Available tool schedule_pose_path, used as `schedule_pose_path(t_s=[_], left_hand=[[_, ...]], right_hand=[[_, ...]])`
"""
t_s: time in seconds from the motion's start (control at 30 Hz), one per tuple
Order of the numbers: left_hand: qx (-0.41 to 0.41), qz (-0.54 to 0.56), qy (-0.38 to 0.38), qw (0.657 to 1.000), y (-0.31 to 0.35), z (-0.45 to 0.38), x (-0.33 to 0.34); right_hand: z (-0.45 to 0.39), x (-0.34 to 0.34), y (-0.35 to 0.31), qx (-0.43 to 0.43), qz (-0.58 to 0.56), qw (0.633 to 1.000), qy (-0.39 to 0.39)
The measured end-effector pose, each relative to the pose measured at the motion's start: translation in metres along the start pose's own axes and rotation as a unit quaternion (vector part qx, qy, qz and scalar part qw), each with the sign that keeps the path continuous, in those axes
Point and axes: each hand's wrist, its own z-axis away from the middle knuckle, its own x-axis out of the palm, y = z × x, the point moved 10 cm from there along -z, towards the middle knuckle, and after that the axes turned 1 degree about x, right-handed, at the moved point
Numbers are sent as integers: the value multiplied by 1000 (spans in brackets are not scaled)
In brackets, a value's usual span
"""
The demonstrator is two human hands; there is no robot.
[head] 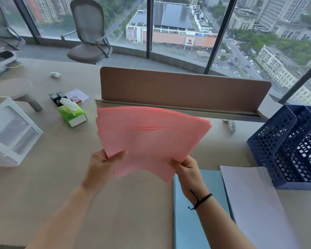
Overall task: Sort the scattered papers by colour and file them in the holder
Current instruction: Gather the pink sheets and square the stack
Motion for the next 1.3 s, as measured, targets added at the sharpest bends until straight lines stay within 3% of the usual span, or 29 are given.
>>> schedule_pose_path(t_s=[0.23, 0.37, 0.5, 0.67, 0.8, 0.93, 1.17, 1.3], left_hand=[[-22, -68, 8, 997, -48, 12, -19], [-31, -61, 13, 998, -55, 14, -9], [-33, -50, 5, 998, -51, 8, -5], [-87, -24, -55, 994, -74, 15, -5], [-177, -9, -31, 984, -105, 17, -6], [-157, -45, 2, 987, -95, 8, -10], [-225, -35, -12, 974, -134, 30, -15], [-222, -51, -30, 973, -128, 23, -11]], right_hand=[[17, 7, 57, 41, 116, 992, 36], [22, 1, 65, 43, 109, 987, 112], [20, 1, 64, 56, 99, 985, 133], [25, -8, 80, 89, 112, 981, 131], [23, -8, 105, 143, 166, 969, 114], [16, -19, 108, 150, 130, 967, 159], [27, -19, 143, 183, 171, 961, 113], [26, -17, 132, 166, 166, 966, 105]])
